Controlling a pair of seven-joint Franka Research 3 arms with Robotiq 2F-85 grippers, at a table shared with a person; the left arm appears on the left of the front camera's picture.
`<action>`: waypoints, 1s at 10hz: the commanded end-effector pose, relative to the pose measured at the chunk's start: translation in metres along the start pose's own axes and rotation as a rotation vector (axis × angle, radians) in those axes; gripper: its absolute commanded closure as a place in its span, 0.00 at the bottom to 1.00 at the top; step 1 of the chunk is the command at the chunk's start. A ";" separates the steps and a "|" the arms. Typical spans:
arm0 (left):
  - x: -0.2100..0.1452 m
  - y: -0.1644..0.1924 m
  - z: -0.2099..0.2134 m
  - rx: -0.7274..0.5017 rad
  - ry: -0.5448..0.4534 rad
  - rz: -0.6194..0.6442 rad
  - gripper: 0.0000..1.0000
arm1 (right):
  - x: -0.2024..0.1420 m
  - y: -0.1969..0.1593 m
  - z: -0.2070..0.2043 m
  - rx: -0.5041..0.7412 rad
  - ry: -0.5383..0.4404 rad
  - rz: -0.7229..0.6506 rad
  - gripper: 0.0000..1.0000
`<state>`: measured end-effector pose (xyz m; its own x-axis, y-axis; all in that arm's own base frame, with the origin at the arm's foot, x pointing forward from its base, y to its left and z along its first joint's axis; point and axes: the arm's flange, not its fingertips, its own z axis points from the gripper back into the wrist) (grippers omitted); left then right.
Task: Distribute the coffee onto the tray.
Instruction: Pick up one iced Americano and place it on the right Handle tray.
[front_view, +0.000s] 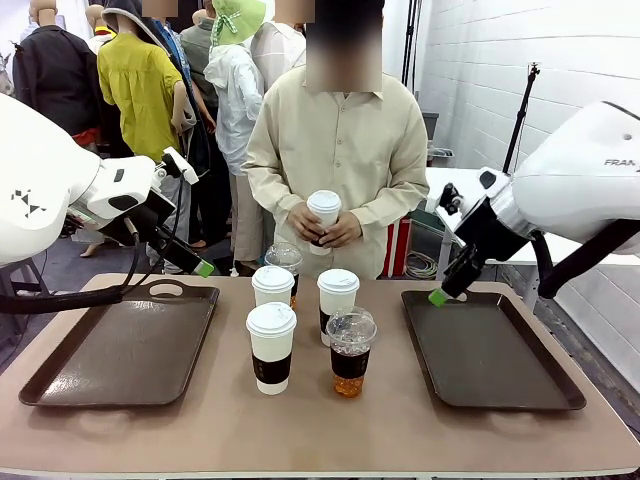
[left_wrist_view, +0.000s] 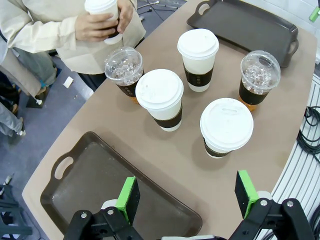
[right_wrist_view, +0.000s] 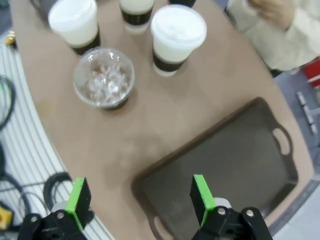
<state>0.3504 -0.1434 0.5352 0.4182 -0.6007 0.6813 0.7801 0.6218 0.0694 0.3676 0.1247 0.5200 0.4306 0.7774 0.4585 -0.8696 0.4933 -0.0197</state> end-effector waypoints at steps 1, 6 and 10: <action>-0.001 -0.001 0.000 -0.008 0.006 0.005 0.00 | -0.003 -0.008 -0.005 0.018 0.095 0.136 0.00; -0.001 -0.001 0.000 -0.008 0.006 0.005 0.00 | -0.048 -0.015 -0.049 0.150 -0.065 0.313 0.00; -0.001 -0.001 0.000 -0.008 0.006 0.005 0.00 | -0.069 -0.027 -0.077 0.228 -0.206 0.292 0.00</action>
<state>0.3503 -0.1437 0.5351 0.4178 -0.6007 0.6816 0.7811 0.6207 0.0682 0.3741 0.0894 0.4333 0.1301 0.7902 0.5988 -0.9871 0.1600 0.0033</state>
